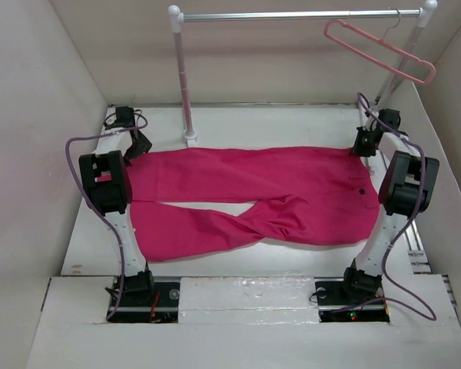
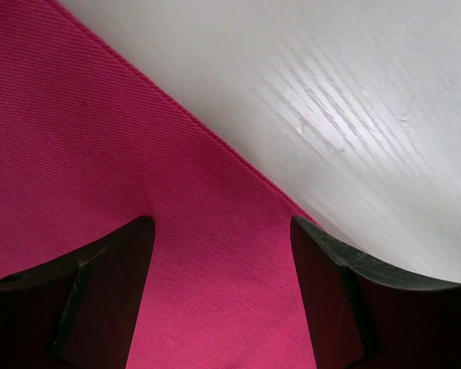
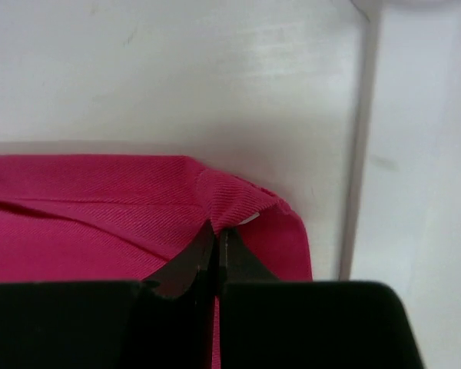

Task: Place the trousers on the hanger
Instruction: Flatten out the trousers on the hanger.

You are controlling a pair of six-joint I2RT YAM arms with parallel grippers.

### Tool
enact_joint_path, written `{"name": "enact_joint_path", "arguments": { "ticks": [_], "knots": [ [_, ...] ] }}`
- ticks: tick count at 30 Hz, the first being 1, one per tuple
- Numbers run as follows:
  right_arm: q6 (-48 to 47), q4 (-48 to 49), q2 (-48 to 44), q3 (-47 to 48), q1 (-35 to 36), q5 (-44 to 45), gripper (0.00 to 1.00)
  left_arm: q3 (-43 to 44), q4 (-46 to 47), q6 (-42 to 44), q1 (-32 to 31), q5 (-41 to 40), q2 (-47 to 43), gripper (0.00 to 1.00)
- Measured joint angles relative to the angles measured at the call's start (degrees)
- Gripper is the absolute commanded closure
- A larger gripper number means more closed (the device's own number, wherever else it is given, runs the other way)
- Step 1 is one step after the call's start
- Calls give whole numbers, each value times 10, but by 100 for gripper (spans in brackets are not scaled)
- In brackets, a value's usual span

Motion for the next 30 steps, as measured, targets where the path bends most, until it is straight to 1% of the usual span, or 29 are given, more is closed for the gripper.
{"name": "enact_joint_path", "arguments": {
  "ticks": [2, 4, 7, 9, 10, 11, 12, 13, 14, 15, 17, 18, 19, 20, 22, 23, 24, 26, 27, 28, 29, 30],
  "knots": [
    [17, 10, -52, -50, -14, -6, 100, 15, -11, -1, 4, 8, 16, 32],
    [34, 19, -105, -80, -37, -8, 100, 43, -26, -3, 6, 12, 33, 33],
    [46, 29, -152, -84, -71, -7, 100, 70, -25, -3, 6, 18, 50, 33],
    [53, 31, -160, -75, -93, -10, 100, 87, -33, -3, 6, 22, 59, 33],
    [54, 26, -155, -63, -103, -7, 91, 100, -38, -2, 6, 24, 66, 33],
    [56, 20, -144, -47, -113, -7, 75, 115, -40, -2, 5, 28, 74, 33],
    [57, 17, -130, -30, -123, -5, 36, 128, -41, -2, 5, 32, 80, 33],
    [61, 14, -116, -14, -131, -4, 28, 136, -42, -3, 4, 37, 83, 32],
    [55, 11, -103, 3, -136, 0, 25, 141, -43, -3, 4, 41, 83, 32],
    [54, 5, -89, 21, -143, 0, 24, 145, -45, -3, 2, 43, 81, 32],
    [45, -6, -78, 37, -145, -1, 26, 147, -44, -2, -2, 43, 71, 33],
    [39, -14, -83, 32, -141, -2, 29, 141, -42, -2, -5, 43, 59, 34],
    [39, -16, -95, 20, -131, -2, 30, 133, -43, -2, -8, 43, 43, 34],
    [39, -4, -116, -7, -119, -3, 32, 102, -22, -2, -11, 42, 11, 35],
    [39, 24, -195, -105, -79, -4, 65, -1, 8, -3, -16, 42, -84, 38],
    [43, 30, -243, -157, -51, -6, 86, -48, 9, -3, -20, 39, -135, 41],
    [48, 37, -292, -206, -16, -7, 100, -99, 14, -2, -24, 33, -190, 42],
    [60, 46, -378, -276, 60, -11, 100, -186, 18, -4, -29, 16, -298, 43],
    [66, 57, -417, -305, 104, -14, 100, -202, 18, -6, -29, 12, -318, 42],
    [68, 64, -449, -329, 139, -21, 100, -249, 18, -14, -29, 0, -379, 41],
    [72, 73, -479, -350, 186, -23, 97, -273, 11, -22, -29, -6, -413, 41],
    [76, 78, -504, -368, 224, -18, 89, -295, 4, -34, -29, -9, -437, 40]
  ]
}}
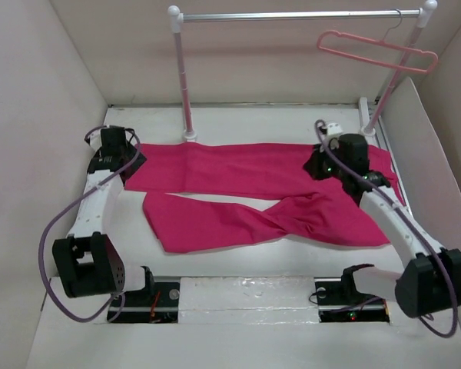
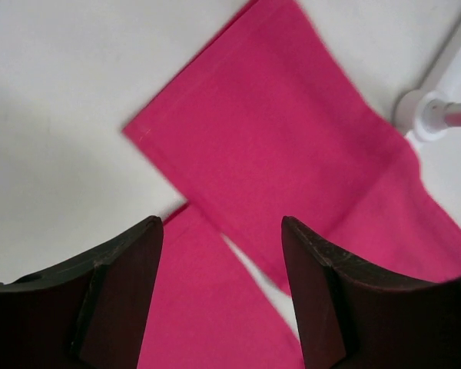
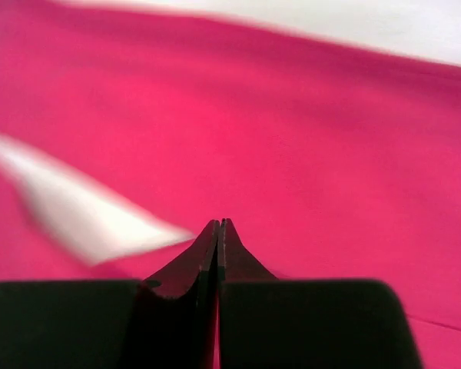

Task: Place the trousers on the hanger
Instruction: Flatten out the trousers on the hanger.

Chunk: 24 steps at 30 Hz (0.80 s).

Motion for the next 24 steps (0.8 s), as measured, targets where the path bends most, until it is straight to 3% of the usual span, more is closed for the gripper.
{"name": "enact_joint_path", "arguments": {
  "ticks": [3, 5, 11, 16, 17, 19, 20, 24],
  "knots": [
    [3, -1, -43, -26, 117, 4, 73, -54, -22, -32, 2, 6, -32, 41],
    [0, -1, -51, -28, 182, -2, 69, -97, -29, -50, 8, 21, -36, 44],
    [-26, -30, -27, -14, 304, 24, 65, -184, -45, -88, 20, 64, -21, 52],
    [-31, -40, -25, -14, 333, 26, 65, -224, -26, -103, 14, 64, -21, 56],
    [-32, -41, -26, -14, 333, 30, 65, -229, -20, -104, 13, 63, -19, 60],
    [-34, -44, -31, -14, 331, 34, 64, -232, -8, -106, 13, 58, -10, 79],
    [-35, -48, -35, -14, 330, 38, 62, -232, 0, -106, 13, 57, 1, 100],
    [-45, -68, -54, -15, 308, 46, 46, -213, 13, -94, 15, 59, 38, 100]
  ]
}}
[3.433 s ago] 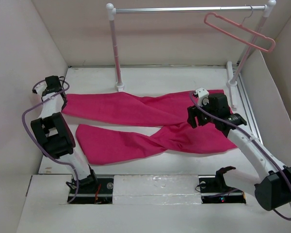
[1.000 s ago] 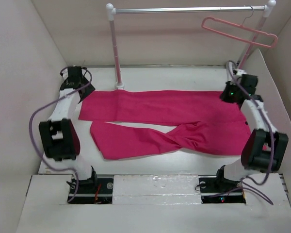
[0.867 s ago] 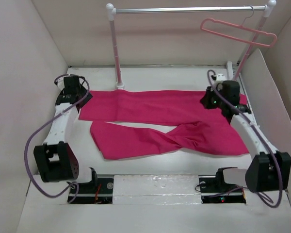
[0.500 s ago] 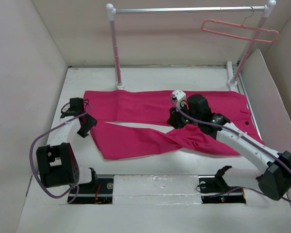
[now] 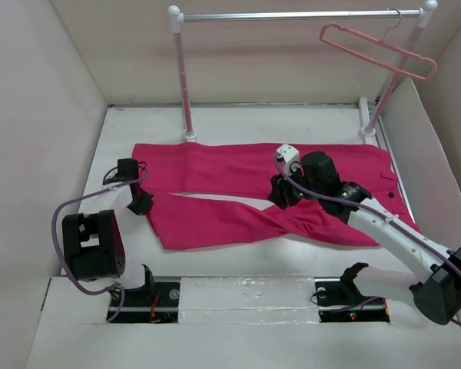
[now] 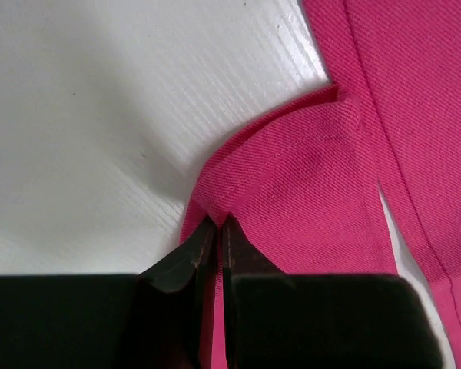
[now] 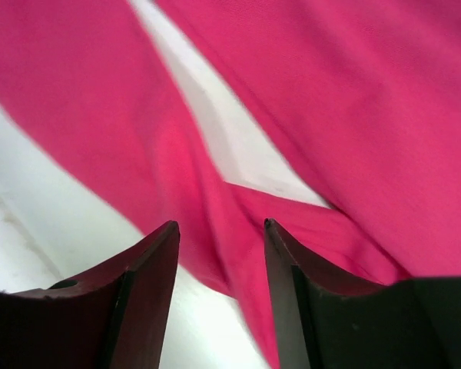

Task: Place the trousers on the hanger
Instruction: Flatten out the trousers on the hanger.

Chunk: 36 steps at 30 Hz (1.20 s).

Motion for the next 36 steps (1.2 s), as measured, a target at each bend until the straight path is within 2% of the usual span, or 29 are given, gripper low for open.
{"name": "enact_joint_path", "arguments": {
  "ticks": [4, 10, 13, 15, 18, 19, 21, 24, 26, 27, 28, 29, 30, 33, 36],
  "knots": [
    [-12, -16, -15, -17, -50, 9, 44, 26, -31, 9, -9, -10, -23, 100],
    [-34, -36, -16, -73, -109, 0, 40, 125, -57, 14, -16, -3, -225, 100],
    [-48, -33, -10, -80, -112, -28, 40, 157, -47, 11, -16, -1, -273, 100],
    [-55, -25, -7, -79, -109, -52, 37, 137, -45, 7, -15, -8, -296, 100],
    [-67, -10, 17, -68, -89, -75, 33, 61, -53, -13, -6, -25, -312, 54],
    [-69, -6, 31, -62, -78, -78, 31, 43, -57, -21, -2, -27, -314, 13],
    [-71, 4, 54, -50, -59, -81, 31, -23, -88, -41, 12, -36, -306, 11],
    [-76, 16, 96, -25, -31, -84, 32, -43, -123, -60, 15, -39, -304, 10],
    [-83, 17, 131, 4, -14, -82, 41, -24, -123, -60, 15, -41, -304, 13],
    [-85, 19, 146, 17, -8, -81, 48, -9, -120, -58, 15, -43, -300, 15],
    [-87, 20, 157, 26, -2, -80, 63, 6, -110, -54, 15, -42, -293, 24],
    [-90, 22, 163, 31, 3, -78, 96, 19, -95, -50, 15, -42, -285, 31],
    [-92, 24, 164, 33, 7, -77, 100, 32, -80, -45, 15, -43, -272, 35],
    [-90, 23, 157, 33, 16, -75, 100, 63, -48, -32, 9, -56, -203, 49],
    [-85, 30, 142, 26, 22, -74, 100, 97, -29, -21, 2, -58, -96, 52]
  ]
}}
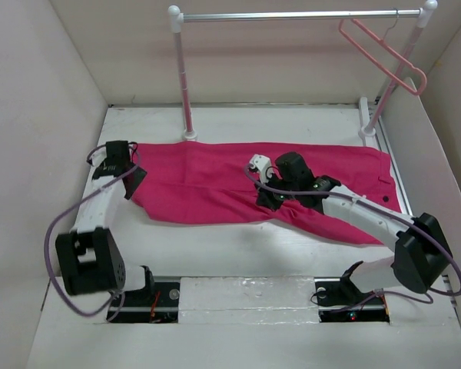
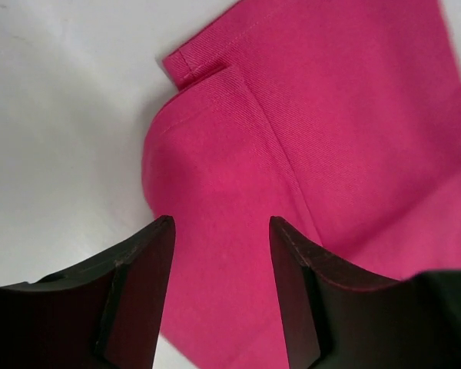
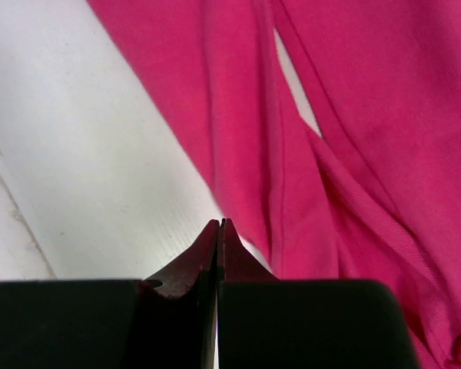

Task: Place the trousers on the hanger
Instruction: Flatten out the trousers on the hanger.

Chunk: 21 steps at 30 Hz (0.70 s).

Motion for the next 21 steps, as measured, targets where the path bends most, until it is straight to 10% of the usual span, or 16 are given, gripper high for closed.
{"name": "enact_joint_path", "arguments": {
  "ticks": [8, 21],
  "knots": [
    [16, 5, -31, -41, 32, 0, 98, 108, 3, 21, -9, -30, 227, 56],
    [25, 2, -73, -68, 43, 6, 98, 191, -12, 45, -9, -97, 320, 71]
  ]
}}
